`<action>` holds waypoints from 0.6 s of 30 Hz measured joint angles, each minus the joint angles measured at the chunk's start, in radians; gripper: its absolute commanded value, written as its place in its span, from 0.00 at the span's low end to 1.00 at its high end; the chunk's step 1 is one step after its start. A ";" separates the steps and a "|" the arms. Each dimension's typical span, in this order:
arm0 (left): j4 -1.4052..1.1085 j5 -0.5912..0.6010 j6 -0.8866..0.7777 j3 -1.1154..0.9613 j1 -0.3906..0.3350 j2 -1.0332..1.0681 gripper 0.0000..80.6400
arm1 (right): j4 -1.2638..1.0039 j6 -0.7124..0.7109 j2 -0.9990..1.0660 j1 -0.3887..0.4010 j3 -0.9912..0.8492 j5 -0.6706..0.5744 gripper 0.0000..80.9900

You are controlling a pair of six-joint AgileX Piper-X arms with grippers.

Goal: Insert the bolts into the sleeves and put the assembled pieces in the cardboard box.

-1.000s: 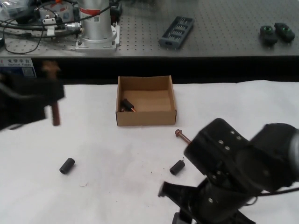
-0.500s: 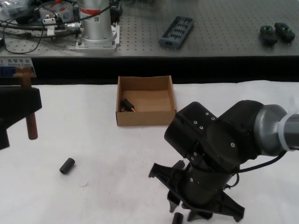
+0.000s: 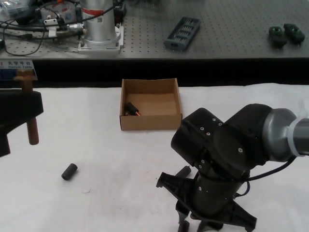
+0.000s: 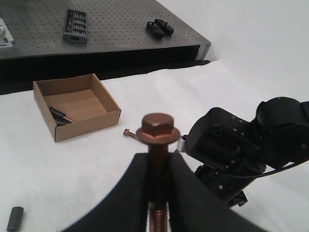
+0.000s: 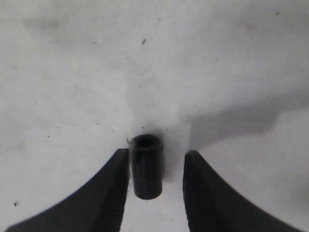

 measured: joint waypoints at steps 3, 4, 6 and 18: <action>0.000 0.000 0.000 0.000 0.000 0.000 0.01 | -0.022 0.000 0.004 0.009 0.000 -0.003 0.35; 0.000 0.000 0.000 0.000 0.000 0.000 0.01 | -0.026 0.000 0.008 0.013 -0.002 -0.007 0.35; 0.000 0.000 0.000 0.000 0.000 0.000 0.01 | -0.026 0.000 0.021 0.022 -0.003 -0.013 0.35; 0.005 0.000 0.000 0.000 0.000 0.000 0.01 | 0.003 0.003 0.069 0.034 -0.007 -0.031 0.34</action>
